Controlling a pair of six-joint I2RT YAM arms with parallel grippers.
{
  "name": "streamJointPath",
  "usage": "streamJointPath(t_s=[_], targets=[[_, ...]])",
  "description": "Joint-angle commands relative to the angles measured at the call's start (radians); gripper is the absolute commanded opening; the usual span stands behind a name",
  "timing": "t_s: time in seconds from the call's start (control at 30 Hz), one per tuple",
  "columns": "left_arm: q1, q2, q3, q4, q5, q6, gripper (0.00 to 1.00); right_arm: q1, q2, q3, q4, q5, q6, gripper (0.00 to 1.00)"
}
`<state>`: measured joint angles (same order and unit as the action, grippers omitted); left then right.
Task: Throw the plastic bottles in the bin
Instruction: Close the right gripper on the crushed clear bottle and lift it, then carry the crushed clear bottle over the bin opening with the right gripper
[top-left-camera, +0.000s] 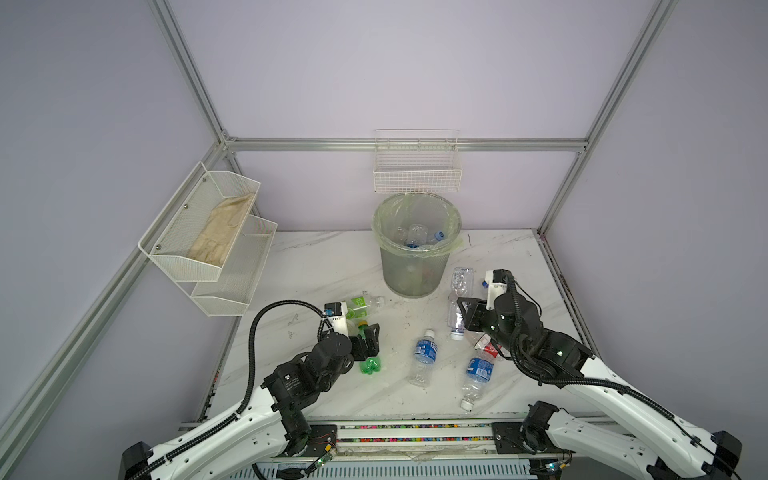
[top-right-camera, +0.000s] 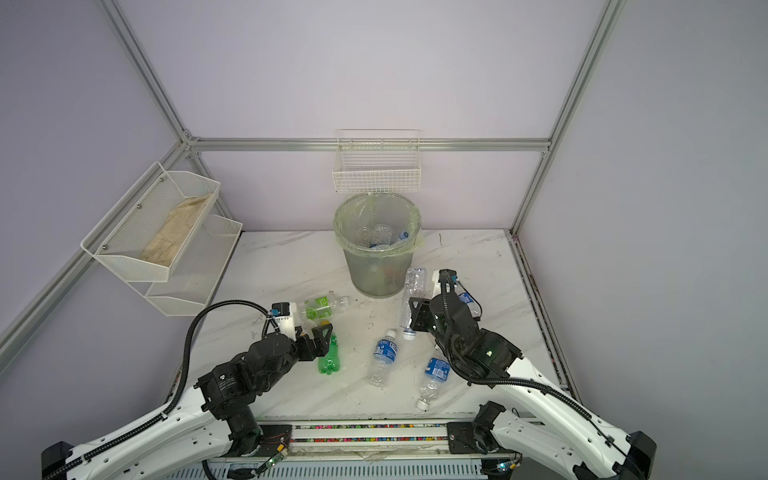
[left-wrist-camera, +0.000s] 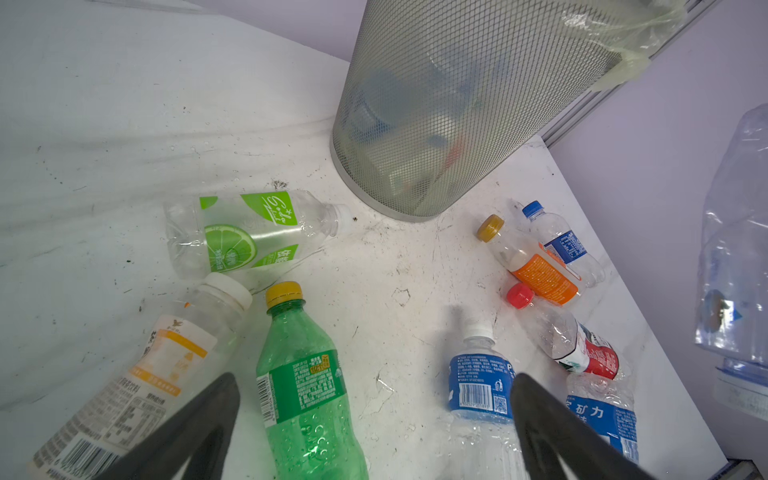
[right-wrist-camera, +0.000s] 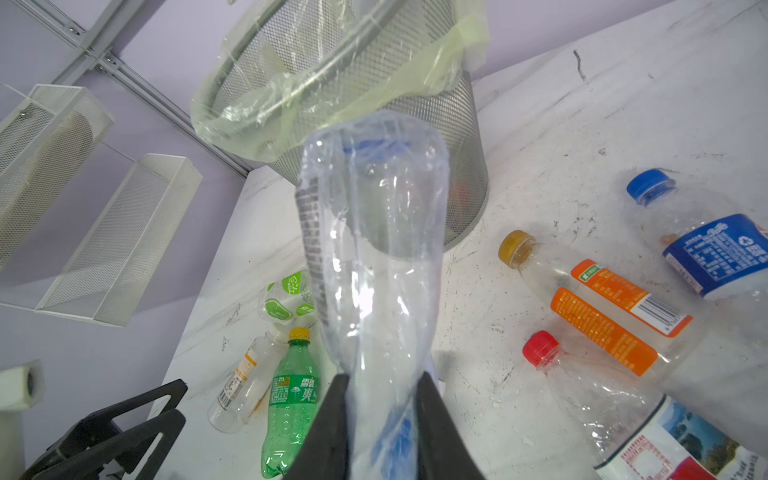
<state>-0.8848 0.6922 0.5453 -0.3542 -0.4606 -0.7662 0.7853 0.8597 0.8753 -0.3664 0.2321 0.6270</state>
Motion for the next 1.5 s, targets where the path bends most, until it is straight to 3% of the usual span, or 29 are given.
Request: streamJointPath(t_s=[0.0,0.3,0.93,1.17,1.47], targets=[[-0.001,-0.019,-0.019,0.02,-0.007,-0.001,1.0,-0.002,-0.058,0.045,0.055,0.025,-0.044,0.0],[0.0,-0.022,-0.019,0.018,0.0,-0.008,1.0,-0.002,-0.205,0.097,0.166,0.056,-0.141,0.0],[-0.002,-0.007,-0.004,0.018,0.015,-0.013,1.0,-0.003,-0.274,0.174,0.263,0.065,-0.236,0.0],[-0.003,0.004,0.004,0.019,0.02,-0.012,1.0,-0.003,-0.212,0.221,0.291,0.069,-0.27,0.0],[-0.003,-0.019,0.009,0.003,0.025,-0.014,1.0,-0.003,0.059,0.43,0.319,0.077,-0.318,0.0]])
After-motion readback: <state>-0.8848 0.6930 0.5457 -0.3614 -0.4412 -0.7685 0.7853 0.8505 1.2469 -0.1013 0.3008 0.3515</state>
